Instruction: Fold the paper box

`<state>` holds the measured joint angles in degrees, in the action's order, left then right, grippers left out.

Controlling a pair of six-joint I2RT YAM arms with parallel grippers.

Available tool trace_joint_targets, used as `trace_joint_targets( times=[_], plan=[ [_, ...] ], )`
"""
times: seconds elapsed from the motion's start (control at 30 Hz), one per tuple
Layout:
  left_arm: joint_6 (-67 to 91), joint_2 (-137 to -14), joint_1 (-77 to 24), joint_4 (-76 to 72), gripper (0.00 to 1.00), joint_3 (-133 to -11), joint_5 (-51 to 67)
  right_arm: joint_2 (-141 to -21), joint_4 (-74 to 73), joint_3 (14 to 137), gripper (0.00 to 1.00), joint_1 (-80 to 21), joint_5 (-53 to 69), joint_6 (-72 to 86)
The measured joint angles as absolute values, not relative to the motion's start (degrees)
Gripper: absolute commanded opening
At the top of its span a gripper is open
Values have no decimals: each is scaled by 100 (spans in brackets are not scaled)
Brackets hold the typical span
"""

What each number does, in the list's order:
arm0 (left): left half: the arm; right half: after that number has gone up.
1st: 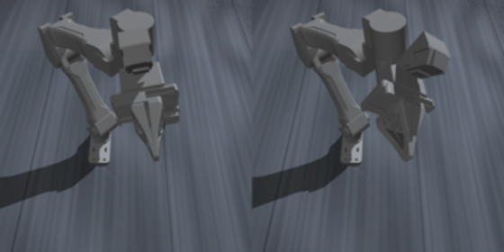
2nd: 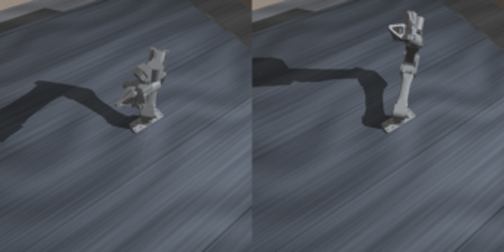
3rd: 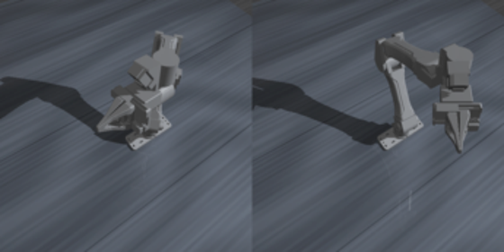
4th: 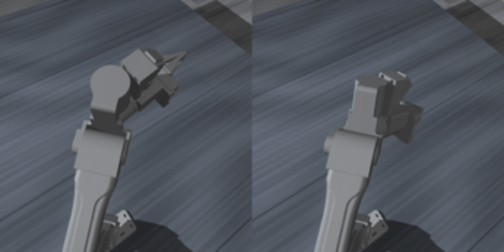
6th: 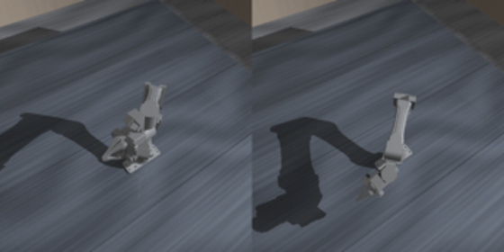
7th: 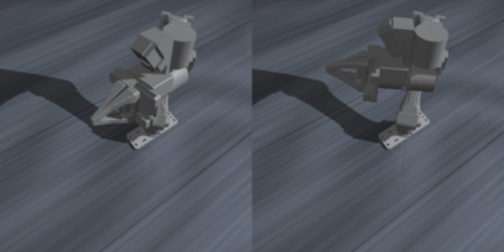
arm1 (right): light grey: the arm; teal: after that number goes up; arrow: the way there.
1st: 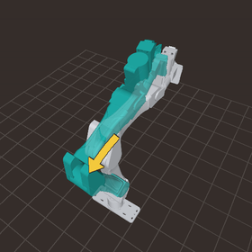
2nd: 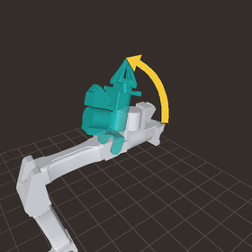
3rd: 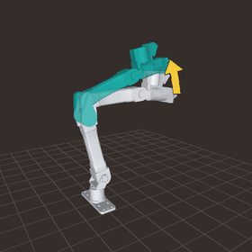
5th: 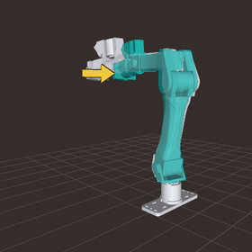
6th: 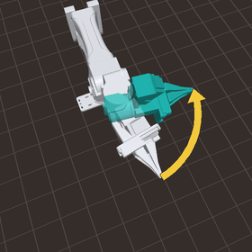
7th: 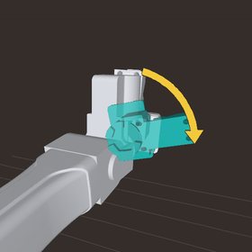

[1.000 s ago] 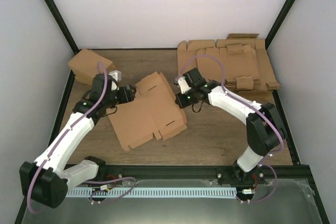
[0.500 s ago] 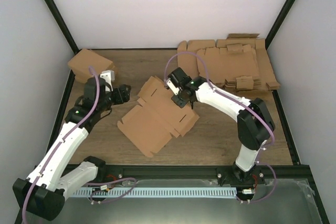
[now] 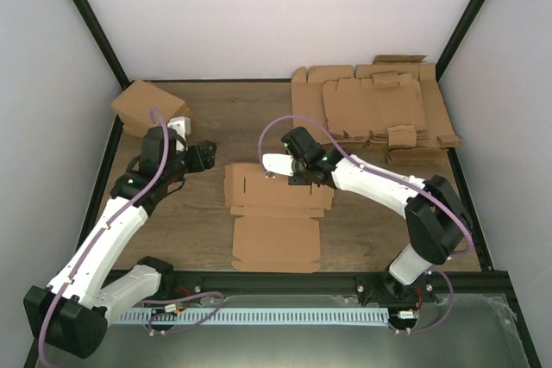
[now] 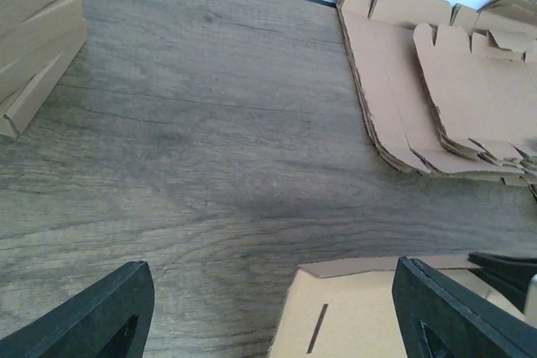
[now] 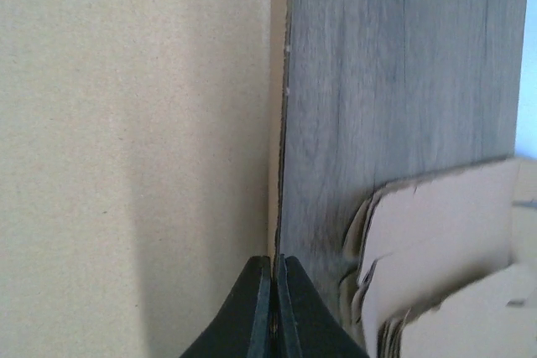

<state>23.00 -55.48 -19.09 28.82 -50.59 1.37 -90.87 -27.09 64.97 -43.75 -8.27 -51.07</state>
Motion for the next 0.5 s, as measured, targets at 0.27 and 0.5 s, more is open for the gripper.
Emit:
trace_joint_targets(
  times=[0.27, 0.5],
  plan=[
    [2051, -6064, -1909, 2888, 82, -5118, 628, -9607, -1304, 6289, 9, -4436, -751, -6602],
    [1780, -6718, -1909, 2950, 83, -5260, 854, -9601, -694, 6274, 67, -4606, -659, -6851]
  ],
)
